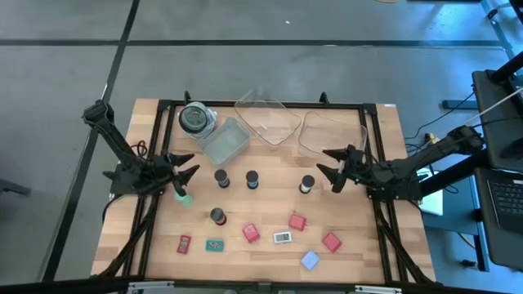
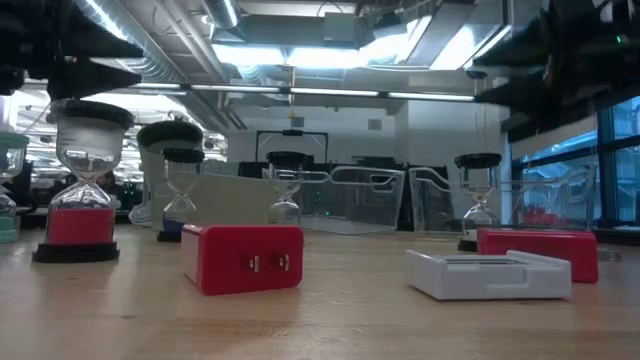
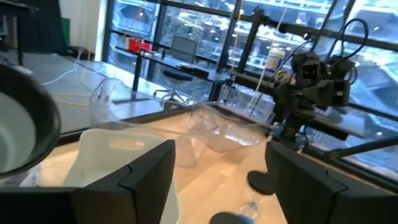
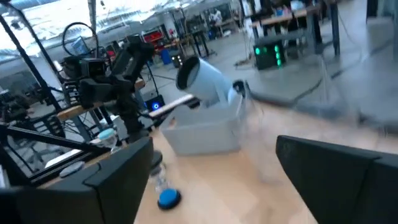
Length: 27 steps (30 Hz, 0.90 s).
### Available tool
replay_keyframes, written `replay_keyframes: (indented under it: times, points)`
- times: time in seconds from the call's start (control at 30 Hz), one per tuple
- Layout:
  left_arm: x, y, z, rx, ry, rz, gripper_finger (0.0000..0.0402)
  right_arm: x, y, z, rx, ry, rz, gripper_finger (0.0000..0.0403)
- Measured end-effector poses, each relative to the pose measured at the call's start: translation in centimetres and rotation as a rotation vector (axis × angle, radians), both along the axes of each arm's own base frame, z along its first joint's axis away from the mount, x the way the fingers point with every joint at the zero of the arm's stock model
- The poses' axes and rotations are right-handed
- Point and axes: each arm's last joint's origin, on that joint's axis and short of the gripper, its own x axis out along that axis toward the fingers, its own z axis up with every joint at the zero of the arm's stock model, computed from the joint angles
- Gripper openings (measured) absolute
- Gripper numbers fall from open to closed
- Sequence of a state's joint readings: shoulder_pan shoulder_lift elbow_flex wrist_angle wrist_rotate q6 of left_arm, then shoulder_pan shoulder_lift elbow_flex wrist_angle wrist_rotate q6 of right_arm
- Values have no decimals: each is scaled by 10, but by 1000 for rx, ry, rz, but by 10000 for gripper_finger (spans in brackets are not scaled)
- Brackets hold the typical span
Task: Pick & Place Office items
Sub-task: Put the white hourglass into the right transparent bin
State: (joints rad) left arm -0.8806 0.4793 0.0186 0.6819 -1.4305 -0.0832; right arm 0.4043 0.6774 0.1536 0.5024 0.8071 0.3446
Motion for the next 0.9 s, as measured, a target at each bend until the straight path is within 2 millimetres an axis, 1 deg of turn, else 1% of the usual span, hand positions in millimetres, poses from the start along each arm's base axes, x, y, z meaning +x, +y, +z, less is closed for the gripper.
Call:
replay_keyframes:
  times: [0.1, 0.17, 0.27, 0.37, 0.47, 0.57, 0.7, 0.77, 0.83, 0.9]
  points:
    - [1, -1, 11, 19, 0, -15, 262, 5, 0, 19, -44, 5, 24, 360]
    - [3, 0, 19, 34, 1, -6, 266, 9, 1, 32, -64, 38, 42, 362]
    - [5, 2, 34, 65, 10, 25, 267, 11, 0, 50, -94, 155, 54, 363]
    - [7, 5, 46, 97, 21, 53, 265, 9, -3, 66, -62, 264, 31, 363]
    - [9, 8, 53, 86, 2, 71, 267, 6, -6, 75, 33, 340, 24, 363]
    - [11, 11, 55, 34, -36, 94, 267, 5, -7, 73, 155, 407, 33, 363]
    - [14, 15, 54, -17, -71, 135, 264, 11, -4, 57, 327, 494, 72, 363]
    - [15, 16, 53, -21, -73, 154, 264, 16, -2, 49, 381, 551, 113, 362]
    - [16, 18, 53, -18, -70, 170, 264, 22, 1, 43, 366, 608, 151, 362]
    - [18, 19, 52, -9, -62, 184, 264, 27, 3, 37, 267, 684, 199, 362]
